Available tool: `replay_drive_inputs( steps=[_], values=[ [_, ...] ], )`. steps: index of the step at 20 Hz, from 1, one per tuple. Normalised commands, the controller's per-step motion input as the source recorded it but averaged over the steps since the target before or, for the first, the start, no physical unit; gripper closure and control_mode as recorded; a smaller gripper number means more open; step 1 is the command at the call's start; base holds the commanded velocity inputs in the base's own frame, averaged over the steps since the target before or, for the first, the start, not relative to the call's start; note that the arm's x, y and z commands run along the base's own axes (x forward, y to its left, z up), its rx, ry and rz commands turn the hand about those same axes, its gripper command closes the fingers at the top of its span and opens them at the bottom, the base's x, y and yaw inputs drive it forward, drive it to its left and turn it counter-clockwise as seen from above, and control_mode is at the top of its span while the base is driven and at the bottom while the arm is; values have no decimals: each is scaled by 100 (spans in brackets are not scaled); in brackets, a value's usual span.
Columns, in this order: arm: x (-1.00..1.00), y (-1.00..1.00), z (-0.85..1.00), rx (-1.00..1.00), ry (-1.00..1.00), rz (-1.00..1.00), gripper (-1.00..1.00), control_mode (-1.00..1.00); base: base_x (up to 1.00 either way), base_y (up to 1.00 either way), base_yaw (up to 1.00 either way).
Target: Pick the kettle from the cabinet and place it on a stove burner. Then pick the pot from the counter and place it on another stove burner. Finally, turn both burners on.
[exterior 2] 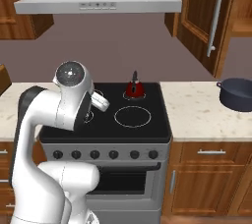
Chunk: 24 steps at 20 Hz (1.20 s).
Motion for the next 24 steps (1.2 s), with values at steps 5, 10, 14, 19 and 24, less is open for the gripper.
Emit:
replay_drive_inputs(
  steps=[5, 10, 14, 19, 24],
  values=[
    [0, 0, 0, 0, 0, 0, -100, 100, -63, -28, -11],
    [0, 0, 0, 0, 0, 0, -100, 100, -51, -44, -9],
    [0, 0, 0, 0, 0, 0, -100, 100, -42, -57, -6],
    [0, 0, 0, 0, 0, 0, -100, 100, -36, -66, -3],
    [0, 0, 0, 0, 0, 0, -100, 100, -33, -72, -1]
  ],
)
